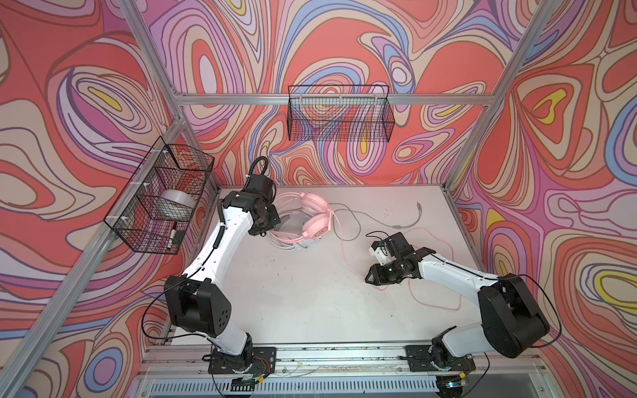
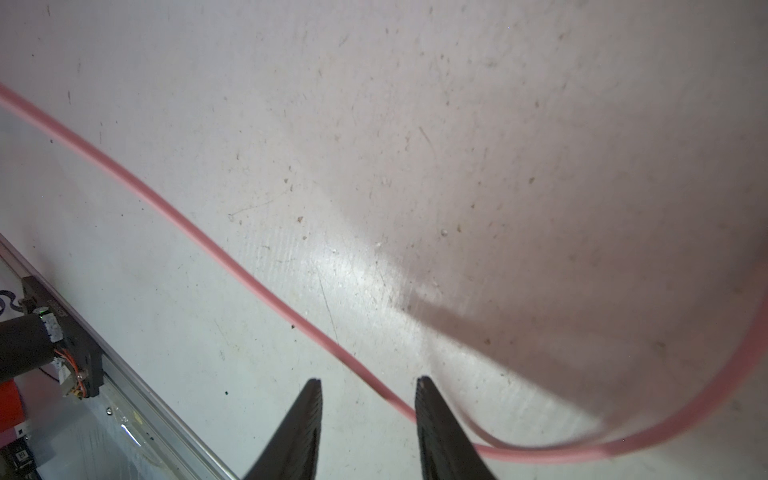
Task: Wrap the headphones
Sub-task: 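Grasp the pink cable with the right gripper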
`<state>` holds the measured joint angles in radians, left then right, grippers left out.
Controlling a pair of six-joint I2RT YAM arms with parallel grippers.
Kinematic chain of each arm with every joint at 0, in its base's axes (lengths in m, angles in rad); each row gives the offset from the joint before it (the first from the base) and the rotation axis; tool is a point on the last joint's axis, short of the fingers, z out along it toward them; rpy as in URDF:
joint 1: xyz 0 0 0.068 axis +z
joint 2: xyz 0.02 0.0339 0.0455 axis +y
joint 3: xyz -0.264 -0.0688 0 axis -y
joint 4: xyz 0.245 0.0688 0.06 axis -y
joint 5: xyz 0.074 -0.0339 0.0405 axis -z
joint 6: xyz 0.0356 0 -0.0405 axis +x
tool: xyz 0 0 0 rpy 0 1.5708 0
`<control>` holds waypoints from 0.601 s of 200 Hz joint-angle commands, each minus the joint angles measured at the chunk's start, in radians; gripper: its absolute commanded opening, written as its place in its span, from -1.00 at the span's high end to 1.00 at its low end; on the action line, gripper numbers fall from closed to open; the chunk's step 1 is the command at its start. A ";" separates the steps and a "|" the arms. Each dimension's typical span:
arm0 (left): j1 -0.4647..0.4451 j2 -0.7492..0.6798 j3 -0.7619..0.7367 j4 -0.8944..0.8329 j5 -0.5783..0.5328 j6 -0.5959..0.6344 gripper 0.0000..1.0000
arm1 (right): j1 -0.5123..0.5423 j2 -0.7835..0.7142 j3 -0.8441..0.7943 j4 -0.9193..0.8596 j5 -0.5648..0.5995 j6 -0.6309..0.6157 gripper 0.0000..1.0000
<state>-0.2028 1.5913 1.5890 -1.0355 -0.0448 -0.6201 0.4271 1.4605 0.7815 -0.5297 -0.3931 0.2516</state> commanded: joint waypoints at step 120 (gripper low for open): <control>0.003 -0.010 -0.009 0.029 0.031 0.008 1.00 | 0.142 0.023 0.130 -0.094 0.077 -0.068 1.00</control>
<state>-0.2028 1.5913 1.5887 -1.0359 -0.0422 -0.6121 0.5446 1.5303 0.8543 -0.5819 -0.3294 0.2234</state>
